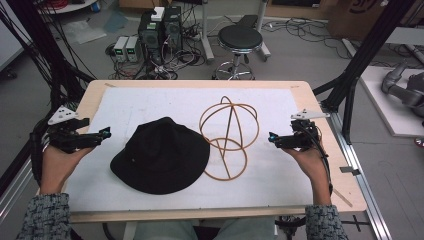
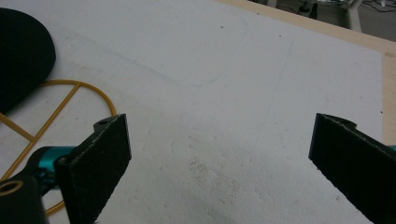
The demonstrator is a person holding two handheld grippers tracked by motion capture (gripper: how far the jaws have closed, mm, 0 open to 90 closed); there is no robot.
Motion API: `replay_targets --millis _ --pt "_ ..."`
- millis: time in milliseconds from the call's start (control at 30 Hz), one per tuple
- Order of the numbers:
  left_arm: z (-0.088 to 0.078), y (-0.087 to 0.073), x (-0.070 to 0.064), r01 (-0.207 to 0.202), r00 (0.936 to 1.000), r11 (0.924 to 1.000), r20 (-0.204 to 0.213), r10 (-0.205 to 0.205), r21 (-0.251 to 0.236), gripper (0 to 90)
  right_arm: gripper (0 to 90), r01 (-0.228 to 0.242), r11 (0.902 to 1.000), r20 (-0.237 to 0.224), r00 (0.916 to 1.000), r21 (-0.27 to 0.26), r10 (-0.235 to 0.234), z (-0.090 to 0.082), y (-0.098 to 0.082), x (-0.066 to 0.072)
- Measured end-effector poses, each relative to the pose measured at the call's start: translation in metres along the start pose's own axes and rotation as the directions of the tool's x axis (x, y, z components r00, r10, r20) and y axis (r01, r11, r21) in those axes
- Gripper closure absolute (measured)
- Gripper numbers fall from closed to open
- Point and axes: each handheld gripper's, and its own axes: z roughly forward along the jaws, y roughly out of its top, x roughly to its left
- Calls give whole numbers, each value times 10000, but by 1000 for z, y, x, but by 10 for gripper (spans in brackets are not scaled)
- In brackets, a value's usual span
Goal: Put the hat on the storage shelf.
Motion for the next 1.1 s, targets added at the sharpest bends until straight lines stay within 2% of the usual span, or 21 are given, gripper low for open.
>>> replay_targets --millis 200,267,500,633,733,867,900,933,967,1033,1100 --pt "1 3 -3 35 9997 9999 262 -32 -128 176 52 -20 10000 68 10000 -77 21 -3 -1 0" --pt "1 4 -3 214 9983 9997 544 -206 -148 178 52 -69 9999 44 10000 -105 69 -4 -1 0" --pt "0 7 -5 468 9953 9983 866 -437 -344 161 52 -1 10000 53 10000 -45 1 -4 -1 1" --pt "-3 11 -7 550 9933 9963 1048 -479 -665 161 52 61 10000 34 10000 -10 -61 -5 -2 2" --pt "-4 15 -11 583 9888 9936 1426 -442 -967 158 52 47 10000 39 10000 -22 -46 -5 -3 2" --pt "-4 21 -17 526 9821 9925 1858 -314 -1100 158 52 39 10000 35 10000 63 -39 -6 -4 3" --pt "-4 21 -17 526 9821 9925 1858 -314 -1100 159 52 35 10000 33 10000 73 -35 -6 -4 3" --pt "-4 22 -19 582 9794 9914 1991 -340 -1169 159 52 70 9999 57 10000 83 -70 -6 -5 3" --pt "-4 26 -24 587 9736 9892 2266 -270 -1346 160 52 65 10000 59 10000 75 -66 -7 -5 4" --pt "-4 27 -26 547 9718 9884 2348 -202 -1414 161 52 37 9999 51 10000 95 -38 -7 -6 4" --pt "-3 31 -34 437 9687 9846 2481 -3 -1694 167 52 41 9999 60 10000 137 -42 -7 -7 4"
